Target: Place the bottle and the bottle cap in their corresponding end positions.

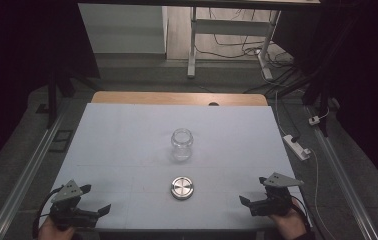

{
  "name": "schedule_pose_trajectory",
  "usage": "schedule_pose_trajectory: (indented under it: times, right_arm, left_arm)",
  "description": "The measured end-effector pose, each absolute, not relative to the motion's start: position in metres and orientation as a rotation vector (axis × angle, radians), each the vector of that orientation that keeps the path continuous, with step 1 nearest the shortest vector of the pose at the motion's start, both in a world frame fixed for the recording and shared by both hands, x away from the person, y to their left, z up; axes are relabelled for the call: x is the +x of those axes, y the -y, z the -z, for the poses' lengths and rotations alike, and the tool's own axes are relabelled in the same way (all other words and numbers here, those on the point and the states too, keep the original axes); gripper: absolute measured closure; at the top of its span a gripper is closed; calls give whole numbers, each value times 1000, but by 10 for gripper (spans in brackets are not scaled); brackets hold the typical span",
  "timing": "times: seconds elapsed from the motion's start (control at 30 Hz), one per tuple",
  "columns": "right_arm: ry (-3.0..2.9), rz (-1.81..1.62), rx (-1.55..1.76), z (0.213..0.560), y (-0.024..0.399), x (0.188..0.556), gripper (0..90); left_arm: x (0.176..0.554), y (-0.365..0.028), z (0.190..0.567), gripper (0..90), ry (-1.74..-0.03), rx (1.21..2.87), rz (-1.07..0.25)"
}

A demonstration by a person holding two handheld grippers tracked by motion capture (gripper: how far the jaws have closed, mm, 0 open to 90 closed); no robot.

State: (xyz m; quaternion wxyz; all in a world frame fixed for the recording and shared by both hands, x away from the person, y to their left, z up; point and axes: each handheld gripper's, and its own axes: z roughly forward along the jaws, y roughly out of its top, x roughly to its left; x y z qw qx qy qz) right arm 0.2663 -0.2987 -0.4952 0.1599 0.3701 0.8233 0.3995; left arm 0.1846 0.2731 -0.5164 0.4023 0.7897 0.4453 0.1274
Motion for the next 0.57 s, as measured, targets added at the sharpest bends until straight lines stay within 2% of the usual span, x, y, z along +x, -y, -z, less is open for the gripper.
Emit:
schedule_pose_trajectory:
  times: [0.57]
  right_arm:
    - [-2328, -1093, 1162, 497, 318, 254, 0]
  left_arm:
    - [175, -280, 523, 0, -1230, 2033, -336]
